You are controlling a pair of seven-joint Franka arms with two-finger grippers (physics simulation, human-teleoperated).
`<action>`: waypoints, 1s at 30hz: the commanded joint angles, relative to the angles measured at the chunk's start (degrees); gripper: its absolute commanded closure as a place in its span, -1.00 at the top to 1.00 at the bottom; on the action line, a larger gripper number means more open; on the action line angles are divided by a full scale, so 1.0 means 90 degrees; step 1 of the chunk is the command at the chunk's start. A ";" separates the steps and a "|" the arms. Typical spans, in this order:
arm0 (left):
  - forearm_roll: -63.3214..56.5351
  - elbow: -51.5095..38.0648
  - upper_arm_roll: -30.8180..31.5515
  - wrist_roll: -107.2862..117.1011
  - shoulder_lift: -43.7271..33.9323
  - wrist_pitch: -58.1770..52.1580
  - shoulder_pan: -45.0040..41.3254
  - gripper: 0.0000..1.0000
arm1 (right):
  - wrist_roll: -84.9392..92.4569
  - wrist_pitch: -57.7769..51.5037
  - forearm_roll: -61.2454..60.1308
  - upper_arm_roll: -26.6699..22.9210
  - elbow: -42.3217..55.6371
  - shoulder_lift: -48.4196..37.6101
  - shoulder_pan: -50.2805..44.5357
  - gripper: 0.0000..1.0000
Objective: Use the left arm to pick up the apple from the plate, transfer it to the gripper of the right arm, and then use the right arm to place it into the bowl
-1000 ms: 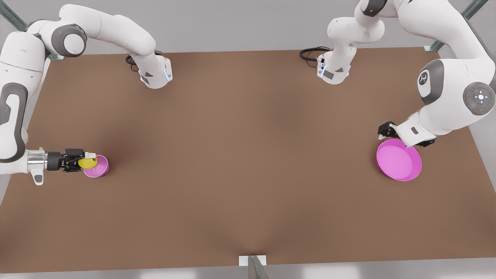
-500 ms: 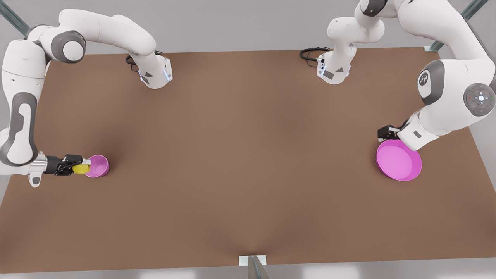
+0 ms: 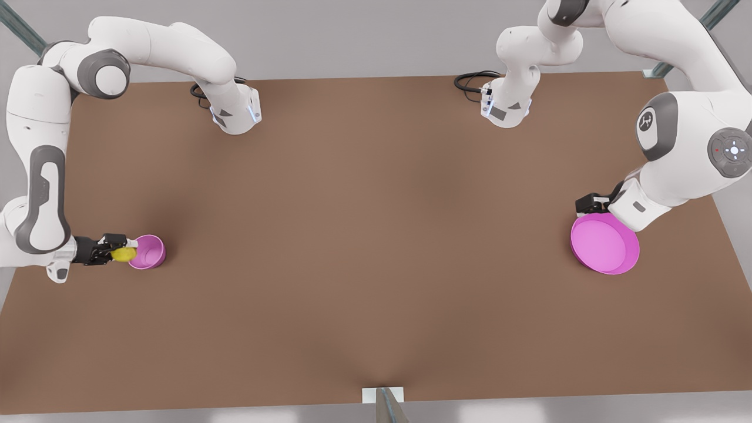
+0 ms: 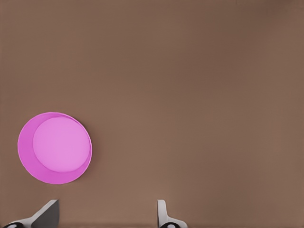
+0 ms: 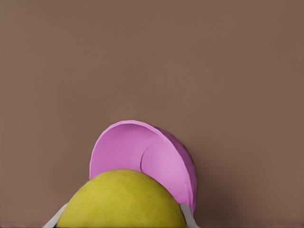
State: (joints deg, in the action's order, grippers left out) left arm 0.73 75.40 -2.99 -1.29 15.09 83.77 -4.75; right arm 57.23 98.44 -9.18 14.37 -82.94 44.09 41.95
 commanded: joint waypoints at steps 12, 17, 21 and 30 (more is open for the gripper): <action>-0.0004 0.0001 0.0000 0.0377 -0.0007 0.0038 -0.0010 1.00 | -0.1970 -0.0049 0.1664 0.0249 0.0134 -0.2621 -0.1904 1.00; -0.0004 -0.0009 0.0009 0.0348 0.0032 0.0058 -0.0029 1.00 | -0.6065 -0.1211 0.1480 0.0376 0.0671 -0.3511 -0.3489 1.00; -0.0023 -0.0018 0.0019 -0.0042 0.0042 0.0096 -0.0039 1.00 | -0.6076 -0.1093 0.1431 -0.1441 0.0211 -0.3962 -0.4934 1.00; -0.0023 -0.0321 0.0029 -0.0033 0.0315 0.0331 -0.0058 1.00 | -0.6398 -0.0977 0.1255 -0.1421 0.0593 -0.3658 -0.4759 1.00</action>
State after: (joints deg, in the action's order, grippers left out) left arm 0.57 72.55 -2.68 -0.30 17.99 86.27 -5.28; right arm 21.68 89.29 2.74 1.75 -77.68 11.16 -1.02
